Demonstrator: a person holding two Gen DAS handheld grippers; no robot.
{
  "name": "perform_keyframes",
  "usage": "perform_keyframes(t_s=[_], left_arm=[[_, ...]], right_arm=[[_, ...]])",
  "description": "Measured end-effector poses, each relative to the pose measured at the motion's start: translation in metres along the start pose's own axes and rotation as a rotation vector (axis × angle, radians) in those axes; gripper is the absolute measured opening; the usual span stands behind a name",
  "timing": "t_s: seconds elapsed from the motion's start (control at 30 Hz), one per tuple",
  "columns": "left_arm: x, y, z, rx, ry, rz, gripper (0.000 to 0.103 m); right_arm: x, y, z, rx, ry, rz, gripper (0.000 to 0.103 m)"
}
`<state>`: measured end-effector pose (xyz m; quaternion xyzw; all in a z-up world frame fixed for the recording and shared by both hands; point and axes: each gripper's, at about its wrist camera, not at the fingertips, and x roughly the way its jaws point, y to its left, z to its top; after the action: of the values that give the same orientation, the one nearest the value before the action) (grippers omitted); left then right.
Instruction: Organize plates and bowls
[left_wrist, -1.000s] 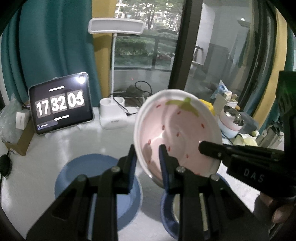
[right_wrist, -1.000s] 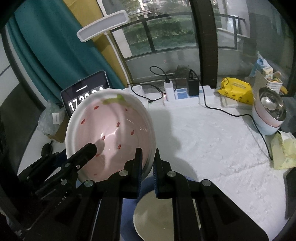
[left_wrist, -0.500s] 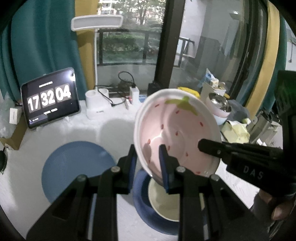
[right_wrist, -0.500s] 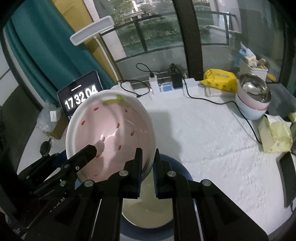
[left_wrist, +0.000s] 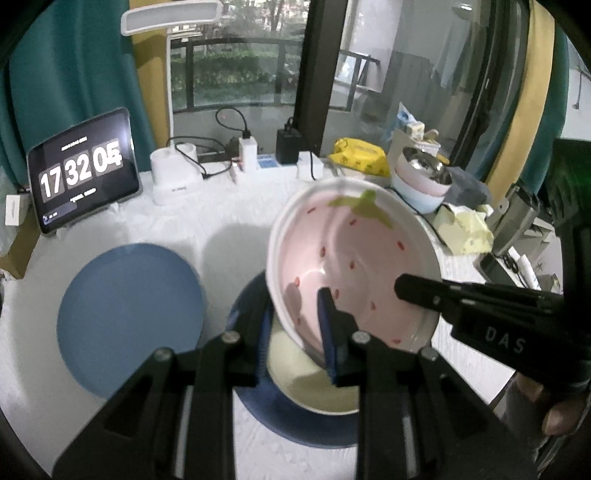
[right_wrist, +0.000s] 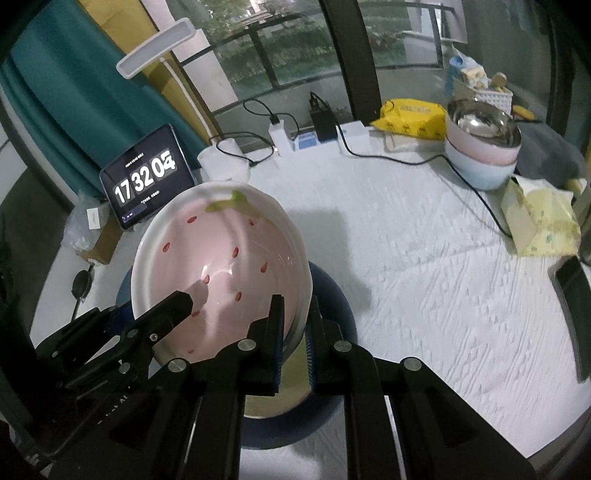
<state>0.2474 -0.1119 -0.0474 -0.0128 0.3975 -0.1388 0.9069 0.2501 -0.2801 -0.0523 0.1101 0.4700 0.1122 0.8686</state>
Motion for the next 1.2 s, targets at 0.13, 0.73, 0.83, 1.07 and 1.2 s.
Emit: perform_keyframes(t_s=[0.13,0.73,0.83,1.07,1.2], left_arm=[[0.003,0.0,-0.007,0.001,0.015,0.002,0.024],[0.011,-0.001,-0.028,0.027,0.057,0.019,0.024],[0.012,-0.002,-0.03,0.033,0.062,0.02,0.024],[0.015,-0.003,-0.035,0.043,0.079,0.019,0.024],[0.016,-0.002,-0.036,0.03,0.095,0.005,0.024]], right_arm=[[0.002,-0.002,-0.005,0.002,0.013,-0.001,0.012],[0.015,-0.004,-0.022,-0.012,0.067,-0.019,0.012],[0.016,-0.002,-0.023,-0.023,0.07,-0.031,0.012],[0.016,-0.004,-0.023,-0.027,0.073,-0.05,0.012],[0.017,-0.002,-0.023,-0.04,0.076,-0.06,0.013]])
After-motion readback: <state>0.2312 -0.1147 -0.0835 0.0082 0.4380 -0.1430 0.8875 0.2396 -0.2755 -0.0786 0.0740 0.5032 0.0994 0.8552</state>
